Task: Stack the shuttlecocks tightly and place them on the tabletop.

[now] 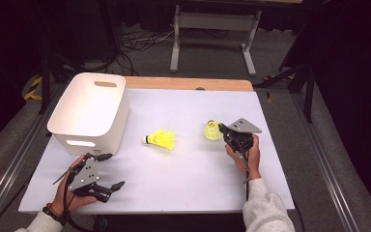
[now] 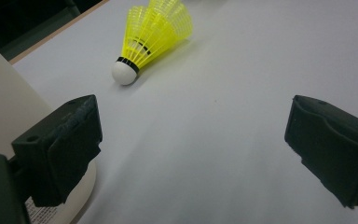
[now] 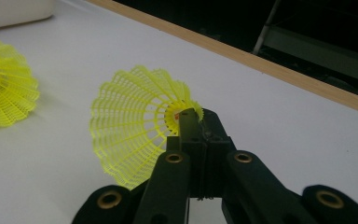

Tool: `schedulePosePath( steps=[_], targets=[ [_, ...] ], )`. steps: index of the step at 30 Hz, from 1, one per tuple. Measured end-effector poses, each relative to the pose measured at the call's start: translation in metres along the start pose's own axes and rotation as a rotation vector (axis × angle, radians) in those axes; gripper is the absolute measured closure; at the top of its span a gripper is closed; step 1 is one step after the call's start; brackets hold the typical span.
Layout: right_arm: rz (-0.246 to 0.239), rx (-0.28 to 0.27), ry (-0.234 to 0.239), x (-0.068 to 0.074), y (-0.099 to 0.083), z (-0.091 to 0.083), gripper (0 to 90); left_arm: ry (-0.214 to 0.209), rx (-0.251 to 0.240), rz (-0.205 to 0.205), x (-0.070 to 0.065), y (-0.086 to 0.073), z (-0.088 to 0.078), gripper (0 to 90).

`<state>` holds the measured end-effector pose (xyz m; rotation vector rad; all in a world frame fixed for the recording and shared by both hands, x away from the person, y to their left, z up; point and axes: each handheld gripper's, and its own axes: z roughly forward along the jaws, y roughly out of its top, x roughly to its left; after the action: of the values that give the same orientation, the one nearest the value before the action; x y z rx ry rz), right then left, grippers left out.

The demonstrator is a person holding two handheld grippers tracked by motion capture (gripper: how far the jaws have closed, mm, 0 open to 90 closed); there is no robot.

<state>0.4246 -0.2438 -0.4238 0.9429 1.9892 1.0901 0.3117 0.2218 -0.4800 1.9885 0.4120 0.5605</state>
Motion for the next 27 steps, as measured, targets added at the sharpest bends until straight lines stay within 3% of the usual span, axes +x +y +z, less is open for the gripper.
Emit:
schedulePosePath(
  steps=[14, 27],
  targets=[
    [0.005, -0.033, 0.047, 0.002, 0.005, -0.016, 90.0, -0.003, 0.002, 0.004, 0.000, 0.000, -0.001, 5.1],
    [-0.037, -0.077, 0.110, 0.012, 0.011, -0.041, 90.0, -0.001, -0.001, 0.002, 0.001, 0.000, -0.002, 5.2]
  ],
)
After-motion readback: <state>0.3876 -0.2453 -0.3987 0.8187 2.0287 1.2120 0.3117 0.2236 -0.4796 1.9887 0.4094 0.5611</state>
